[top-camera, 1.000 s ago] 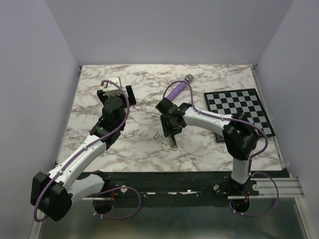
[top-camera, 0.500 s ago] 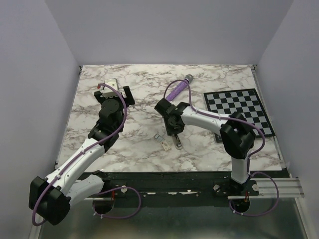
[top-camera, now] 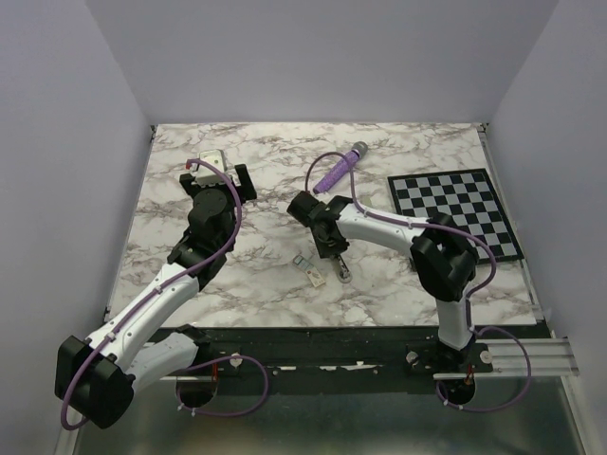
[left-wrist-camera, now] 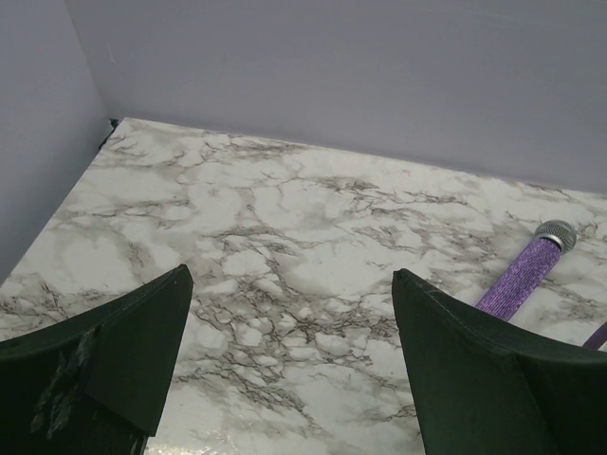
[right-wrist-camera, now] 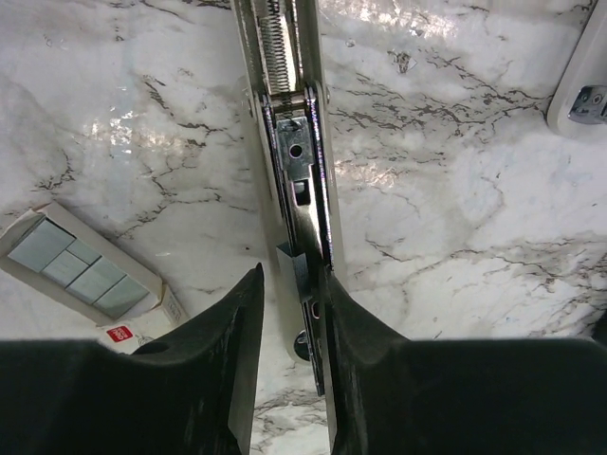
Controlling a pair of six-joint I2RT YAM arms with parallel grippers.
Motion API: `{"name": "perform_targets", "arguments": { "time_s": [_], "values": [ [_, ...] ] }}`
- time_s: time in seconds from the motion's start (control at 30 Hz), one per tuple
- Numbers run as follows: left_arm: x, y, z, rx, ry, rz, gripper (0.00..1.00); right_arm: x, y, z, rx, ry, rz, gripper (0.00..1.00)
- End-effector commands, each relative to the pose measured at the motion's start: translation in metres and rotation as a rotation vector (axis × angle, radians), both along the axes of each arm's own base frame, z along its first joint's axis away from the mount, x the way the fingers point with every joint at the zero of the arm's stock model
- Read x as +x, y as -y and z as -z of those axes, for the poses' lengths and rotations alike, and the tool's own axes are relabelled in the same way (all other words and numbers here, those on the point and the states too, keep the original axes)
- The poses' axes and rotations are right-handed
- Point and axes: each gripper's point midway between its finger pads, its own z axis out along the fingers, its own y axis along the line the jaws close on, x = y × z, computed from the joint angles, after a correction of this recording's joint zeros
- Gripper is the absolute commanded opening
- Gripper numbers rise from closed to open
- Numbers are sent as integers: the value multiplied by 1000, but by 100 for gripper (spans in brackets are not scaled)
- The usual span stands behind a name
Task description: Load the staples into the stapler
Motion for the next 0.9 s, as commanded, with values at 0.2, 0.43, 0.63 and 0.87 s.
{"name": "perform_targets", "arguments": {
  "time_s": [0.2, 0.43, 0.63, 0.87],
  "values": [
    [-4, -3, -9, -4, 38, 0, 94, 6, 17, 2, -310, 121, -62, 37],
    [-5, -3, -10, -3, 41, 0, 93, 8, 17, 3, -435, 170, -101, 37],
    [-5, -3, -10, -4, 44, 1, 93, 9, 22, 8, -529, 194, -122, 36],
    [-5, -2, -10, -3, 44, 9, 93, 11, 26, 10, -583, 220, -128, 27]
  ]
}}
